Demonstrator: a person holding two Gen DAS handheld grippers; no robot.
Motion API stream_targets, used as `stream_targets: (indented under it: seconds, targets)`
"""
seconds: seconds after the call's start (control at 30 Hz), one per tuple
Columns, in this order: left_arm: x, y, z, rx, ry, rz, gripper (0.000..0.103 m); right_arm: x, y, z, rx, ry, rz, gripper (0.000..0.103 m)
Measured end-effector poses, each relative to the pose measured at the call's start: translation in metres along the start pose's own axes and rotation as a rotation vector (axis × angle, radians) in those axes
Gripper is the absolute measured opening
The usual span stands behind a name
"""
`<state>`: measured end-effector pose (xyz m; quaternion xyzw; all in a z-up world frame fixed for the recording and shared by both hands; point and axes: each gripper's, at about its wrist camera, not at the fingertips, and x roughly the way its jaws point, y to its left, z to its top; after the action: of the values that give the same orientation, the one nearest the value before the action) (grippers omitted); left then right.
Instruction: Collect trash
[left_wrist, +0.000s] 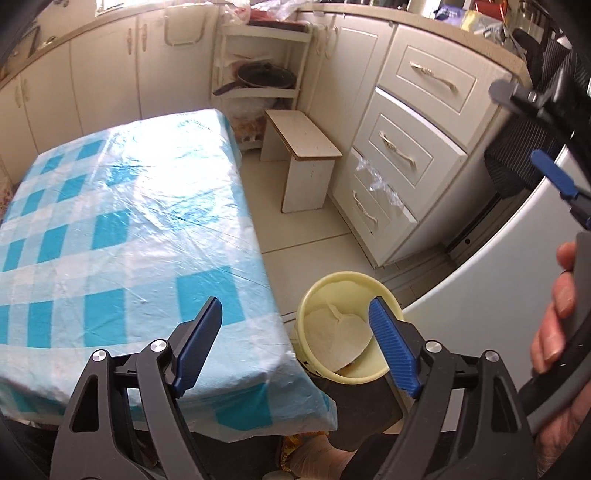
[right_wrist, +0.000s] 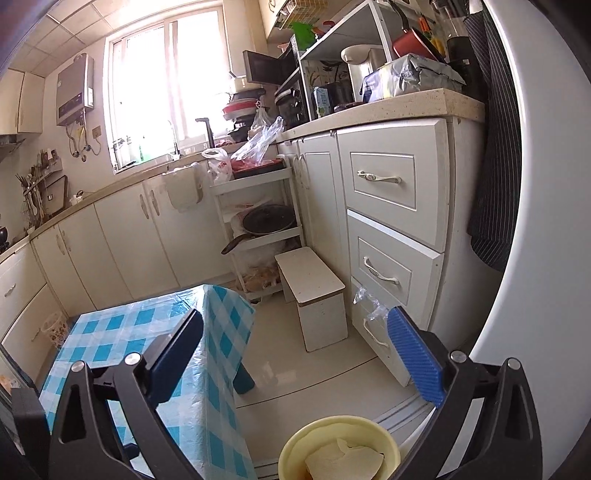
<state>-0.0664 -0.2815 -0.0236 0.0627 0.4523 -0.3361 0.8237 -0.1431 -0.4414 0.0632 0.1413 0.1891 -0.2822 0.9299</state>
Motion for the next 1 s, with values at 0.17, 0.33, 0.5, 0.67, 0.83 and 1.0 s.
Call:
stream_targets:
  seconds: [0.17, 0.33, 0.5, 0.67, 0.83, 1.0]
  targets:
    - [-0.02, 0.011, 0.011, -0.007, -0.007, 0.052, 0.08, 0.0, 0.005, -0.001, 0.009, 0.007, 0.012, 0.096]
    - [-0.048, 0.029, 0.015, 0.032, -0.044, 0.131, 0.084, -0.003, 0.015, -0.001, 0.008, -0.003, 0.021, 0.096]
    - [-0.069, 0.059, 0.009, 0.028, -0.07, 0.186, 0.088, -0.01, 0.031, -0.004, 0.019, -0.01, 0.048, 0.096]
    - [-0.069, 0.092, -0.004, -0.004, -0.047, 0.214, 0.089, -0.02, 0.055, -0.011, 0.018, -0.018, 0.093, 0.096]
    - [-0.062, 0.114, -0.015, -0.027, -0.011, 0.217, 0.089, -0.022, 0.085, -0.019, 0.003, -0.009, 0.148, 0.096]
    - [-0.073, 0.119, -0.02, -0.017, -0.028, 0.216, 0.089, -0.032, 0.114, -0.03, -0.005, -0.006, 0.199, 0.096]
